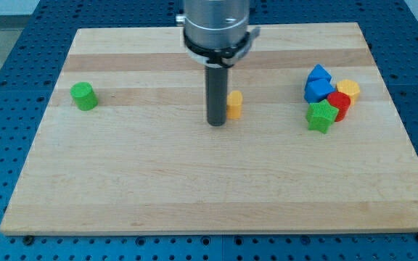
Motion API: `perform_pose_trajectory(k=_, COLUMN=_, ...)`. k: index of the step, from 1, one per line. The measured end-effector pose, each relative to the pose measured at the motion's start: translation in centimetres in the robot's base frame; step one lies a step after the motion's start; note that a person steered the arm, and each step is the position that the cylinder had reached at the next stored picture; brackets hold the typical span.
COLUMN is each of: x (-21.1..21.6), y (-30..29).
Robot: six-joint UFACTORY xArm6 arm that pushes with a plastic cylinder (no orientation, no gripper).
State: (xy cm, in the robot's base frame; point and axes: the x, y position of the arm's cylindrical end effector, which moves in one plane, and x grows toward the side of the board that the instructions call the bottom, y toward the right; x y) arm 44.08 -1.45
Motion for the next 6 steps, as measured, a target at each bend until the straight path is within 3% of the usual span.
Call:
perform_pose_trajectory(k=1, x=-1.6, y=-1.0)
perform_pose_trajectory(k=6, x=-3.2, y=10.0)
